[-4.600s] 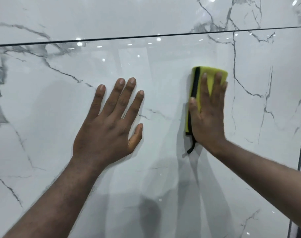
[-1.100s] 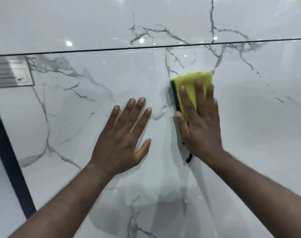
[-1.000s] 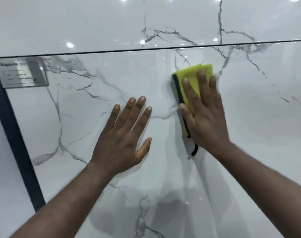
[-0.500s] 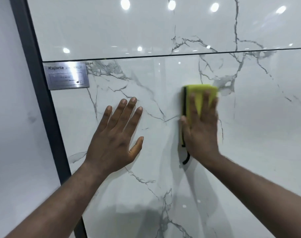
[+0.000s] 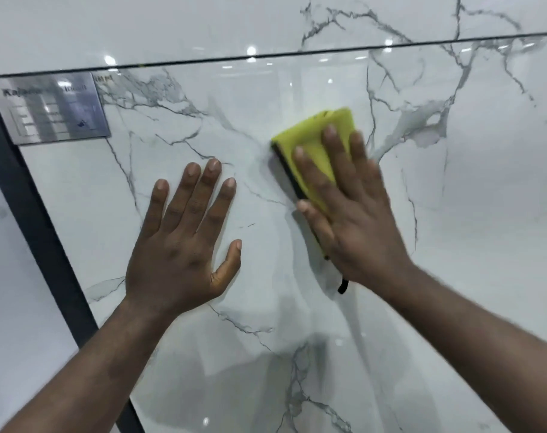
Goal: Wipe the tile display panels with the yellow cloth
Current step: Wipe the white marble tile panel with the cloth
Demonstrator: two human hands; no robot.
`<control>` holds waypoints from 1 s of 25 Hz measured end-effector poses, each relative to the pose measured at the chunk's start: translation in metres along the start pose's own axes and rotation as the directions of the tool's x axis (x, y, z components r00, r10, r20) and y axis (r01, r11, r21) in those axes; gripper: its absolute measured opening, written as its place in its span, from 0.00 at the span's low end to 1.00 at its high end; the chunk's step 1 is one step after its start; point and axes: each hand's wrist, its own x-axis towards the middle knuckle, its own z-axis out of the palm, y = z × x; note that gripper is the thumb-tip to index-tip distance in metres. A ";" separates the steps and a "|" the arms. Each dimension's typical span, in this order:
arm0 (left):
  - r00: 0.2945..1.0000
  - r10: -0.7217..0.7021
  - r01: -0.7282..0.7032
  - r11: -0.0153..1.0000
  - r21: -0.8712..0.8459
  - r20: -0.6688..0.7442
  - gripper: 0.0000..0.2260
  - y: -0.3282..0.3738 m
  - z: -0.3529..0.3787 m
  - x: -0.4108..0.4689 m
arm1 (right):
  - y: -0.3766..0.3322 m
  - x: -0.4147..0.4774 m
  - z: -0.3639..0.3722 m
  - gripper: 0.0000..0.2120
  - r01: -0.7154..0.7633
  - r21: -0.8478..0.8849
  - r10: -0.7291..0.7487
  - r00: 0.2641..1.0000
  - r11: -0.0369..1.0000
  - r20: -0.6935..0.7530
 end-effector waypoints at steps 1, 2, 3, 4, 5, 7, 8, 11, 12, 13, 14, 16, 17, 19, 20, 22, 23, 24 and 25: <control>1.000 -0.002 0.002 1.000 -0.009 0.004 0.35 0.001 0.000 0.000 | 0.003 0.004 -0.001 0.28 -0.104 0.044 0.106 0.993 0.994 -0.045; 1.000 -0.006 0.006 1.000 -0.021 0.008 0.35 0.001 0.001 -0.001 | 0.001 0.002 0.000 0.28 -0.275 0.114 0.284 0.956 0.955 -0.078; 1.000 -0.014 0.014 1.000 -0.026 0.004 0.35 0.000 0.000 -0.001 | -0.008 -0.004 0.004 0.29 -0.433 0.174 0.453 0.887 0.884 -0.091; 1.000 -0.016 0.016 1.000 -0.025 -0.002 0.35 -0.001 -0.001 -0.002 | -0.025 -0.012 0.011 0.29 -0.490 0.173 0.509 0.856 0.854 -0.090; 1.000 -0.010 0.010 1.000 -0.027 -0.008 0.34 -0.001 -0.002 -0.002 | -0.040 -0.020 0.016 0.29 -0.427 0.112 0.436 0.897 0.897 -0.072; 1.000 0.005 -0.006 0.998 -0.064 -0.016 0.34 0.001 -0.003 0.001 | -0.047 -0.018 0.017 0.28 -0.105 0.011 0.105 0.994 0.994 -0.008; 1.000 0.010 -0.012 0.994 -0.107 -0.012 0.33 -0.001 -0.005 0.002 | -0.043 -0.006 0.012 0.27 -0.036 -0.003 0.036 0.999 0.999 -0.011; 0.999 0.008 -0.014 0.979 -0.202 -0.032 0.32 -0.016 -0.015 -0.009 | -0.048 0.012 0.012 0.28 -0.360 0.133 0.378 0.913 0.923 -0.152; 0.999 -0.010 0.000 0.980 -0.197 -0.048 0.32 -0.021 -0.018 -0.016 | -0.060 0.010 0.018 0.29 -0.468 0.179 0.495 0.855 0.865 -0.157; 0.997 -0.036 0.023 0.983 -0.181 -0.067 0.32 -0.027 -0.021 -0.024 | -0.076 0.006 0.026 0.29 -0.479 0.135 0.495 0.858 0.868 -0.138; 0.995 -0.062 0.048 0.985 -0.168 -0.081 0.32 -0.034 -0.024 -0.033 | -0.089 0.000 0.034 0.29 -0.392 0.050 0.395 0.913 0.919 -0.099; 0.990 -0.101 0.086 0.985 -0.149 -0.096 0.32 -0.052 -0.028 -0.048 | -0.099 0.004 0.034 0.29 -0.102 -0.013 0.101 0.994 0.995 -0.037; 0.988 -0.113 0.098 0.985 -0.141 -0.106 0.32 -0.061 -0.029 -0.052 | -0.097 0.013 0.030 0.28 -0.088 0.010 0.088 0.994 0.996 -0.063; 0.978 -0.151 0.131 0.981 -0.142 -0.146 0.31 -0.075 -0.030 -0.057 | -0.103 0.022 0.029 0.29 -0.327 0.132 0.344 0.930 0.936 -0.131; 0.969 -0.180 0.154 0.976 -0.153 -0.169 0.31 -0.080 -0.031 -0.059 | -0.113 0.022 0.032 0.29 -0.455 0.182 0.479 0.869 0.872 -0.122; 0.954 -0.232 0.191 0.958 -0.213 -0.188 0.31 -0.084 -0.033 -0.059 | -0.139 0.012 0.042 0.31 -0.408 0.088 0.413 0.909 0.909 -0.059; 0.951 -0.247 0.200 0.949 -0.243 -0.184 0.31 -0.086 -0.034 -0.058 | -0.147 0.010 0.043 0.31 -0.266 0.026 0.266 0.964 0.964 0.007; 0.950 -0.253 0.201 0.944 -0.262 -0.182 0.31 -0.089 -0.036 -0.059 | -0.147 0.013 0.040 0.30 -0.137 0.007 0.137 0.989 0.991 0.055; 0.950 -0.255 0.202 0.941 -0.271 -0.181 0.30 -0.093 -0.036 -0.060 | -0.143 0.021 0.035 0.30 -0.091 0.020 0.090 0.994 0.996 0.062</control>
